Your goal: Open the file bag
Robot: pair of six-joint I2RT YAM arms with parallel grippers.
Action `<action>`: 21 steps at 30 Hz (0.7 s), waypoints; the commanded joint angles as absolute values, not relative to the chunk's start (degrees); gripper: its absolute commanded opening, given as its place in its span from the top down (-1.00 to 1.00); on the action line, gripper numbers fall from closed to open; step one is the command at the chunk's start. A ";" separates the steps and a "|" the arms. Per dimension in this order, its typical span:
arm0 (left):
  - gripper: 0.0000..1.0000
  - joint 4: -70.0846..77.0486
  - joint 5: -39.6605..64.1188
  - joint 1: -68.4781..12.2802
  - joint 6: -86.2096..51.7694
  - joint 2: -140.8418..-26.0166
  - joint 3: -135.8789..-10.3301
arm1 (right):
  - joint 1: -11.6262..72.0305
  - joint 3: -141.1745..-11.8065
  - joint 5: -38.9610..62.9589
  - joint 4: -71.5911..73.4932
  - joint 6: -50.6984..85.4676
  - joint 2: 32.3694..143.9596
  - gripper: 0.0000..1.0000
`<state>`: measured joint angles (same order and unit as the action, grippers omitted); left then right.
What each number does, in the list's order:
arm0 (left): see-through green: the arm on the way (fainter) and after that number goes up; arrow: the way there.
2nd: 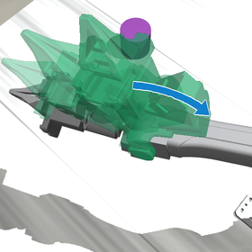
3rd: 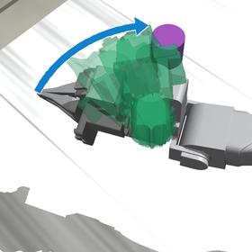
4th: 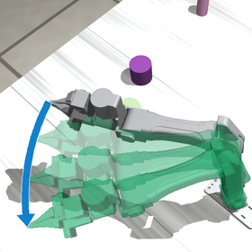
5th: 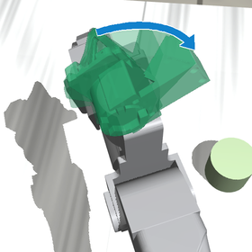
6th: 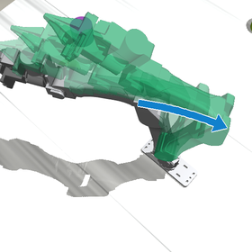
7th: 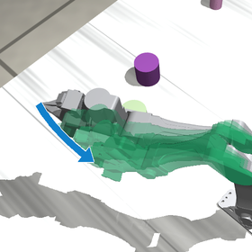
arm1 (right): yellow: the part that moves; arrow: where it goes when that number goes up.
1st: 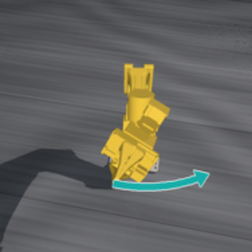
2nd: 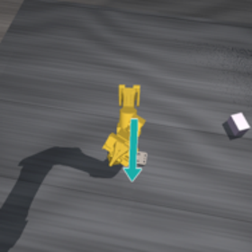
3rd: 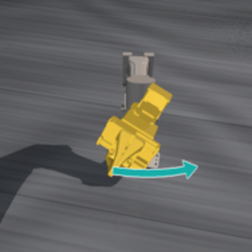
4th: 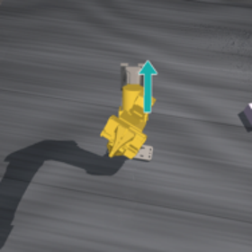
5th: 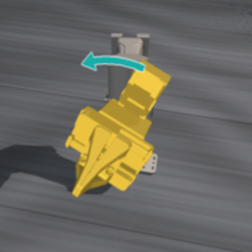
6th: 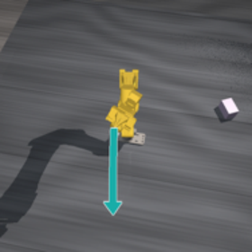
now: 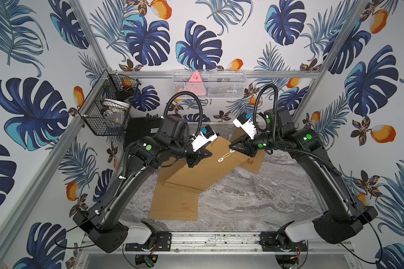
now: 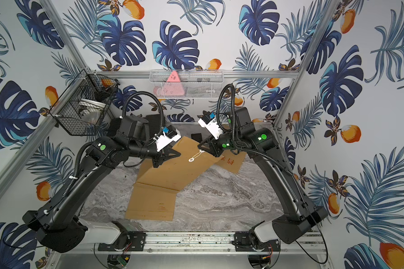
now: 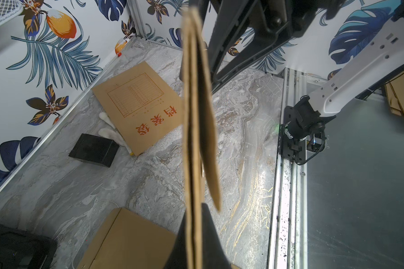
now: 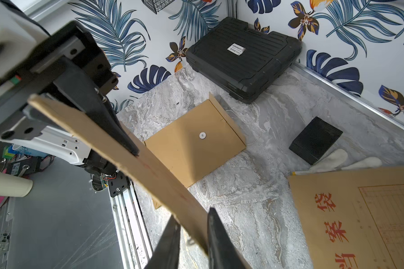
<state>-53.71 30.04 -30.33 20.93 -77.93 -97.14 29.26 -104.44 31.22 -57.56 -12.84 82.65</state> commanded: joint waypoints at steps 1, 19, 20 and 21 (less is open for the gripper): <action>1.00 -52.67 30.90 -30.35 21.84 -77.13 -96.74 | 29.22 -103.89 26.57 -56.21 -12.32 82.00 0.56; 1.00 -52.62 30.30 -30.32 22.02 -76.52 -95.84 | 29.31 -101.44 26.28 -52.41 -10.20 79.98 1.00; 1.00 -52.48 29.99 -30.32 21.97 -76.41 -95.65 | 29.26 -101.34 25.99 -52.53 -10.27 79.91 1.00; 1.00 -52.39 29.65 -30.32 21.81 -76.18 -95.44 | 29.25 -101.34 25.49 -52.63 -10.31 79.89 1.00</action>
